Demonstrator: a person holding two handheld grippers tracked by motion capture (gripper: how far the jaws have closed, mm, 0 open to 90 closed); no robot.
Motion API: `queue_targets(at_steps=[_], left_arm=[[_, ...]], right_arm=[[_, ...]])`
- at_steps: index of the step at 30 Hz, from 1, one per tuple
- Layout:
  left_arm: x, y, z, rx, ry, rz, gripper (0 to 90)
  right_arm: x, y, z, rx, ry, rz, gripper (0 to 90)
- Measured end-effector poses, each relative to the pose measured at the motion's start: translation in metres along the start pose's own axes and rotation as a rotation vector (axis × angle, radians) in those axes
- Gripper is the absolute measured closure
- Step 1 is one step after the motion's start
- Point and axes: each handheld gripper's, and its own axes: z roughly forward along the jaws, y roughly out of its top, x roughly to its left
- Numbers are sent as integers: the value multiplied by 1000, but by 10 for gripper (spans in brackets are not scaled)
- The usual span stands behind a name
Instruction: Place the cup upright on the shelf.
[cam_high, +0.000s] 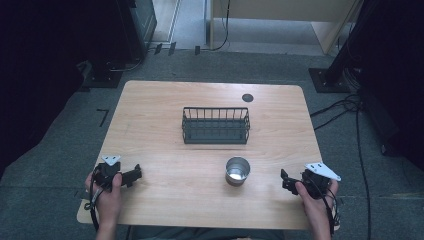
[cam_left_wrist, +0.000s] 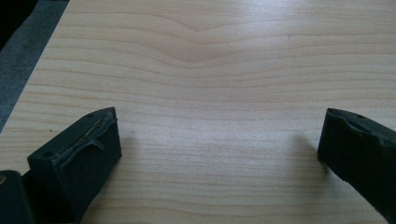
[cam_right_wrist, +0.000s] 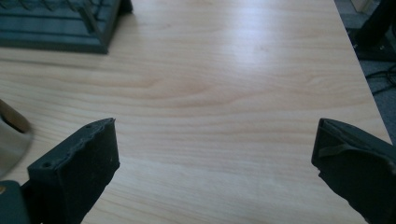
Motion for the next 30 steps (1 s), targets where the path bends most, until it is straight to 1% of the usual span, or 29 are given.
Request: queue_targets(at_steps=[2, 3, 5, 7, 8, 11, 14, 15, 17, 18, 19, 22, 25, 26, 28, 30], left_arm=[[0, 0, 0, 0, 0, 0, 0], [0, 0, 0, 0, 0, 0, 0], [0, 0, 0, 0, 0, 0, 0], [0, 0, 0, 0, 0, 0, 0], [0, 0, 0, 0, 0, 0, 0], [0, 0, 0, 0, 0, 0, 0], [0, 0, 0, 0, 0, -1, 0], [0, 0, 0, 0, 0, -1, 0], [0, 0, 0, 0, 0, -1, 0], [0, 0, 0, 0, 0, -1, 0], [0, 0, 0, 0, 0, -1, 0], [0, 0, 0, 0, 0, -1, 0], [0, 0, 0, 0, 0, -1, 0], [0, 0, 0, 0, 0, -1, 0], [0, 0, 0, 0, 0, -1, 0], [0, 0, 0, 0, 0, -1, 0]], right_arm=[[2, 2, -1, -5, 5, 1, 2], [6, 6, -2, -9, 17, 9, 2], [11, 11, -3, -16, 39, 6, 2], [19, 17, -3, -19, 49, -5, 2], [27, 23, -3, -27, 59, -15, 2], [32, 27, -3, -33, 72, -15, 2], [45, 36, -4, -46, 97, -24, 2], [45, 36, -4, -46, 97, -24, 2], [51, 39, -5, -48, 108, -32, 2], [56, 41, -5, -50, 118, -43, 2], [56, 41, -5, -50, 118, -43, 2], [64, 44, -4, -55, 135, -46, 2], [74, 48, -2, -58, 153, -59, 1], [80, 49, -2, -59, 163, -66, 1], [87, 51, -1, -64, 182, -60, 1], [89, 52, -1, -66, 187, -59, 0]])
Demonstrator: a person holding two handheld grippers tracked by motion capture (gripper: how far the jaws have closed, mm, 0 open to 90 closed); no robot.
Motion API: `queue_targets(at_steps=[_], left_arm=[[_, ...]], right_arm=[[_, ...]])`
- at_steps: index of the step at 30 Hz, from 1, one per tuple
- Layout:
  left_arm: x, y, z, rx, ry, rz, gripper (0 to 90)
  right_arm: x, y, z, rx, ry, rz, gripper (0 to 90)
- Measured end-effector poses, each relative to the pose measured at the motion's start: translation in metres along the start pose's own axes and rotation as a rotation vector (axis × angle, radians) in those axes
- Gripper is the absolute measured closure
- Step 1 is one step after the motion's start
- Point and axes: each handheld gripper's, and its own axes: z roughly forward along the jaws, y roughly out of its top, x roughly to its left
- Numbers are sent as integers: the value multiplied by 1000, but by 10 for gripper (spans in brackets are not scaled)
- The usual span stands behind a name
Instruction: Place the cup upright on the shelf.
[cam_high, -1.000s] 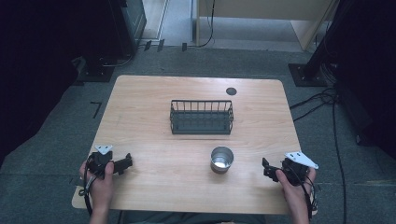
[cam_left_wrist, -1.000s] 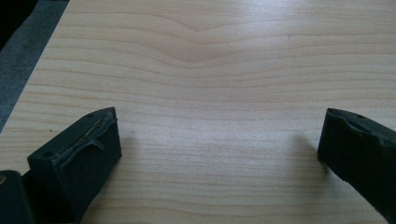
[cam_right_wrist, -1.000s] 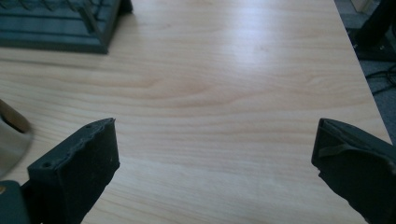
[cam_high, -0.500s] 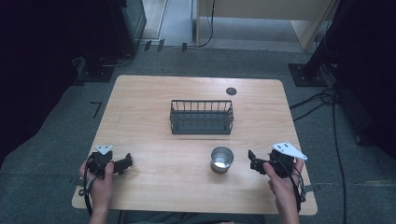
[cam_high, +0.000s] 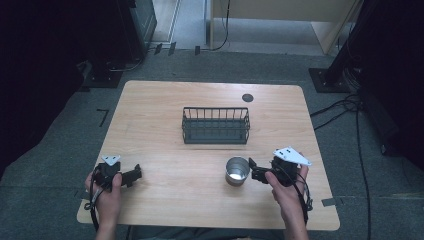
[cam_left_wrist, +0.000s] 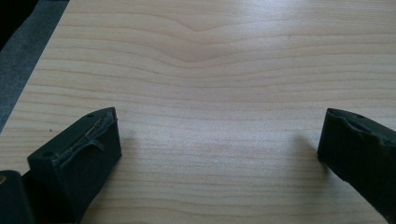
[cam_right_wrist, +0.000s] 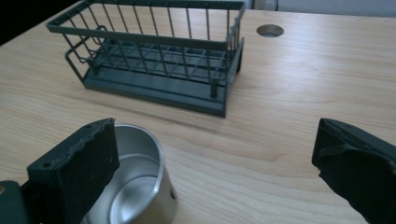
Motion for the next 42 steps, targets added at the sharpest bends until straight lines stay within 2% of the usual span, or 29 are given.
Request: queue_targets(at_steps=[6, 16, 19, 26, 35, 42], left_arm=[[0, 0, 0, 0, 0, 0, 0], [0, 0, 0, 0, 0, 0, 0], [0, 0, 0, 0, 0, 0, 0], [0, 0, 0, 0, 0, 0, 0], [0, 0, 0, 0, 0, 0, 0], [0, 0, 0, 0, 0, 0, 0]], right_arm=[[23, 0, 10, 11, 58, -18, 0], [48, -5, 25, 39, 118, -32, 0], [50, -8, 27, 41, 132, -22, 0], [53, -18, 36, 48, 132, 16, 0], [55, -34, 49, 85, 111, 7, 0], [55, -43, 57, 118, 114, -2, 0]])
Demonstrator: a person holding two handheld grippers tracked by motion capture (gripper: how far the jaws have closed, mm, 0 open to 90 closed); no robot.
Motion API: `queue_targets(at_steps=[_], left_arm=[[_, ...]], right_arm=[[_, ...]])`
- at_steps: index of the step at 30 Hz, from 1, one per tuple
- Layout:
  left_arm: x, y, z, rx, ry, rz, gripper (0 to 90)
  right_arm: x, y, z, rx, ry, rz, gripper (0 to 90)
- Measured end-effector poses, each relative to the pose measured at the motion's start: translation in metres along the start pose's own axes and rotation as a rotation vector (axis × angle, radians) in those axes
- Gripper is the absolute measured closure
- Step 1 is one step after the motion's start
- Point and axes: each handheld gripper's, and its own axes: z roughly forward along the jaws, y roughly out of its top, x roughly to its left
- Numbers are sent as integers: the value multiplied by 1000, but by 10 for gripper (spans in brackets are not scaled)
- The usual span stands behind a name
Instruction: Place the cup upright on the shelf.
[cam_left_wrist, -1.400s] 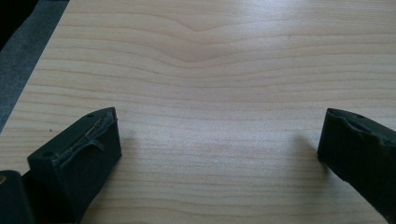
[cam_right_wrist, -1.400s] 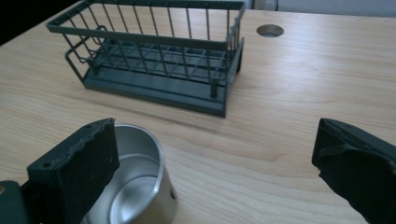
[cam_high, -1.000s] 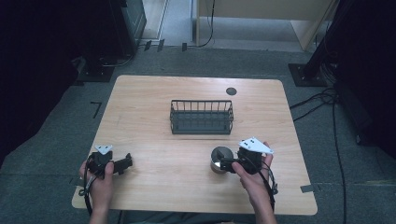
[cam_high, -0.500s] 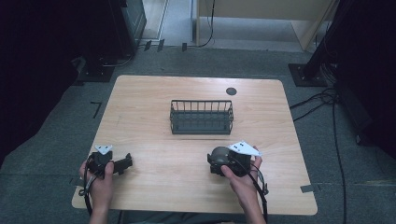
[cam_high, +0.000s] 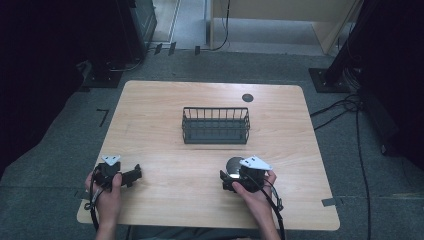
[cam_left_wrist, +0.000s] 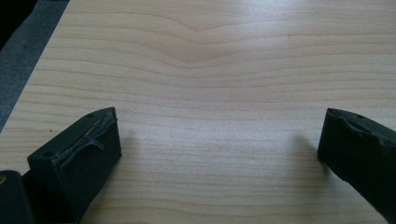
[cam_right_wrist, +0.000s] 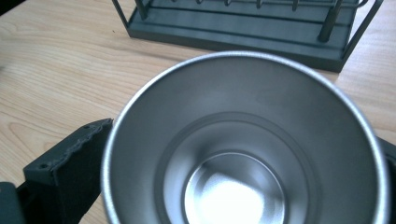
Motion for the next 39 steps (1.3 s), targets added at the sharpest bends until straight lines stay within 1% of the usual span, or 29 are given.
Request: queue_targets(at_steps=[4, 6, 7, 9, 10, 11, 12, 16, 20, 24, 27, 28, 32, 33, 36, 38, 39], left_arm=[[0, 0, 0, 0, 0, 0, 0], [0, 0, 0, 0, 0, 0, 0], [0, 0, 0, 0, 0, 0, 0], [0, 0, 0, 0, 0, 0, 0], [0, 0, 0, 0, 0, 0, 0], [0, 0, 0, 0, 0, 0, 0], [0, 0, 0, 0, 0, 0, 0], [0, 0, 0, 0, 0, 0, 0], [0, 0, 0, 0, 0, 0, 0], [0, 0, 0, 0, 0, 0, 0], [0, 0, 0, 0, 0, 0, 0], [0, 0, 0, 0, 0, 0, 0], [0, 0, 0, 0, 0, 0, 0], [0, 0, 0, 0, 0, 0, 0], [0, 0, 0, 0, 0, 0, 0], [0, 0, 0, 0, 0, 0, 0], [0, 0, 0, 0, 0, 0, 0]], right_arm=[[0, -2, 4, 11, -1, -5, 10], [0, -3, 5, 10, -14, -6, 61], [0, -3, 5, 10, -14, -6, 61], [-1, -4, 7, 14, -34, 0, 124], [-1, -5, 8, 17, -32, -4, 132], [-1, -5, 8, 17, -32, -4, 132], [-1, -5, 8, 19, -35, -15, 139], [-2, -3, 5, 23, -33, -6, 155], [-3, -1, 3, 24, -41, -14, 156], [-3, 5, -2, 15, -44, -15, 157], [-4, 15, -6, 0, -36, -17, 158], [-4, 15, -6, 0, -36, -17, 158], [-2, 27, -8, -8, -30, -21, 158], [-2, 27, -8, -8, -30, -21, 158], [-2, 35, -9, -15, -23, -27, 159], [-1, 38, -9, -16, -23, -28, 158], [-1, 41, -10, -19, -23, -36, 158]])
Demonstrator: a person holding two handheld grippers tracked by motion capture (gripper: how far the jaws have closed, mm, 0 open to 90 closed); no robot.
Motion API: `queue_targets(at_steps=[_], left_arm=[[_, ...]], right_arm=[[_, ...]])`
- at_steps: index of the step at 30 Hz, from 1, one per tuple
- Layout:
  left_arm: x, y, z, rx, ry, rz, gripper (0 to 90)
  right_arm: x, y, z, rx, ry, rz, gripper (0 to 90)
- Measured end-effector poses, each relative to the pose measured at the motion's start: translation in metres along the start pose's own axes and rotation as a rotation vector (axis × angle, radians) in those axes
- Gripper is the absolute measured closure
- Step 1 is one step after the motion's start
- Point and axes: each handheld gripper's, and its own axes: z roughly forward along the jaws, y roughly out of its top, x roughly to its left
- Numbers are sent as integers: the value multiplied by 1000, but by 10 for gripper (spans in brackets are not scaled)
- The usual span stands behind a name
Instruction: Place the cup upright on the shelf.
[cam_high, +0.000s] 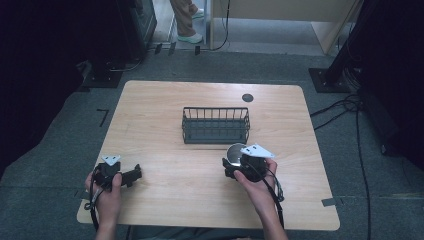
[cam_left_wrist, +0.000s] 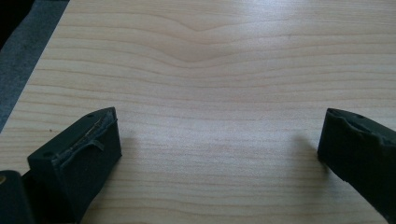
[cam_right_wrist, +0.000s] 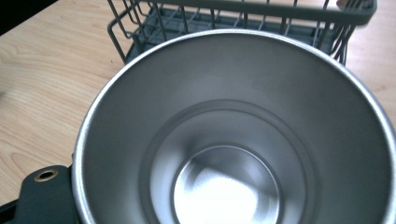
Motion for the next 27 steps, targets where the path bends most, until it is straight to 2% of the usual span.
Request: queue_targets(at_steps=[13, 21, 27], left_arm=[[0, 0, 0, 0, 0, 0, 0], [0, 0, 0, 0, 0, 0, 0], [0, 0, 0, -1, 0, -3, 0]], right_arm=[[1, 30, -1, -24, 28, -12, 159], [-1, 47, -1, -35, 33, -13, 160], [-2, 65, 1, -53, 30, -27, 160]])
